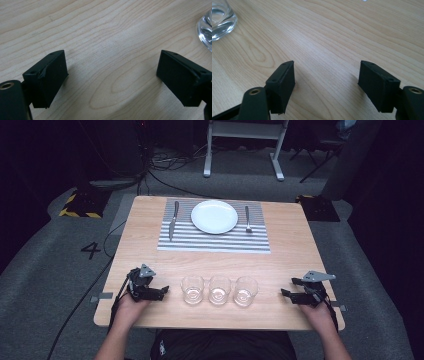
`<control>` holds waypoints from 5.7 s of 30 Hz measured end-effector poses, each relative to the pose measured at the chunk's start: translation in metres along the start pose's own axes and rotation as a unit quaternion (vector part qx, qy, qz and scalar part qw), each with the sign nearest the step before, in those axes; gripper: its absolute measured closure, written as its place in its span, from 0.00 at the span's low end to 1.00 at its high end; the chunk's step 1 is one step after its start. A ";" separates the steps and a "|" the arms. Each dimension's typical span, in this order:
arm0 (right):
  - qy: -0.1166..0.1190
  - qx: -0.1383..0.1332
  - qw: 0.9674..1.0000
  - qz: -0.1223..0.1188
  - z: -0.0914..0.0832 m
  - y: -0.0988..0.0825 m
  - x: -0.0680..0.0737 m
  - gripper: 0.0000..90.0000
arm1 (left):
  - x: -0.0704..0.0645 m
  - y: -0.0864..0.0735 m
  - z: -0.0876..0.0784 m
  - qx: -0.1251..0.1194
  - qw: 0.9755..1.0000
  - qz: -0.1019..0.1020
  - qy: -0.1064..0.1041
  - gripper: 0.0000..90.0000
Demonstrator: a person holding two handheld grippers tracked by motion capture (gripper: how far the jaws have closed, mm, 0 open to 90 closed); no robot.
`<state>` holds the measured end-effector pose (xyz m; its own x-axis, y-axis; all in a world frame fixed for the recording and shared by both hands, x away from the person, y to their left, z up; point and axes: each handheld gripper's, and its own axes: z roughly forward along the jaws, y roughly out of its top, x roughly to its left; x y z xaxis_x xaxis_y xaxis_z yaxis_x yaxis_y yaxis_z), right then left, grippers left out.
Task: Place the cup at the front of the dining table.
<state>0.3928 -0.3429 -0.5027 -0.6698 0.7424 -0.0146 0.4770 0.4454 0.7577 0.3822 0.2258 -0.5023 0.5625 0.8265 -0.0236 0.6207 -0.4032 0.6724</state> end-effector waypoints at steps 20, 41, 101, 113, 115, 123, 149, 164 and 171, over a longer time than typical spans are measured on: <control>0.000 0.000 1.000 0.000 0.000 0.000 0.000 0.33 | -0.003 0.001 0.001 0.000 1.000 -0.006 0.003 0.11; -0.001 0.000 1.000 -0.007 0.000 0.000 0.000 0.33 | -0.010 0.011 -0.018 -0.076 0.997 -0.005 0.011 0.17; -0.006 -0.004 1.000 -0.013 0.000 0.000 0.002 0.33 | -0.113 0.047 -0.048 -0.213 0.974 0.007 -0.071 0.14; -0.005 -0.003 1.000 -0.011 -0.001 0.000 0.003 0.33 | -0.113 0.041 -0.017 -0.168 0.983 -0.021 -0.073 0.02; -0.006 -0.004 1.000 -0.011 -0.001 0.000 0.003 0.33 | -0.110 0.039 -0.012 -0.158 0.984 -0.029 -0.075 0.02; -0.005 -0.004 1.000 -0.011 -0.001 0.000 0.003 0.33 | -0.109 0.033 0.001 -0.128 0.988 -0.027 -0.083 0.06; -0.003 -0.004 1.000 -0.013 0.000 0.000 0.003 0.33 | -0.105 0.030 0.002 -0.116 0.990 -0.019 -0.075 0.22; 0.001 -0.002 1.000 -0.015 0.000 0.000 0.001 0.33 | -0.093 0.052 -0.029 -0.147 0.987 0.003 -0.064 0.22; -0.002 -0.003 1.000 -0.016 -0.001 0.000 0.002 0.33 | -0.088 0.063 -0.041 -0.162 0.985 0.001 -0.066 0.22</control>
<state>0.3913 -0.3420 -0.5026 -0.6817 0.7305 -0.0415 0.4529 0.4659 0.7601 0.3489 0.1437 -0.4277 0.6431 0.7588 -0.1035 0.4244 -0.2406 0.8729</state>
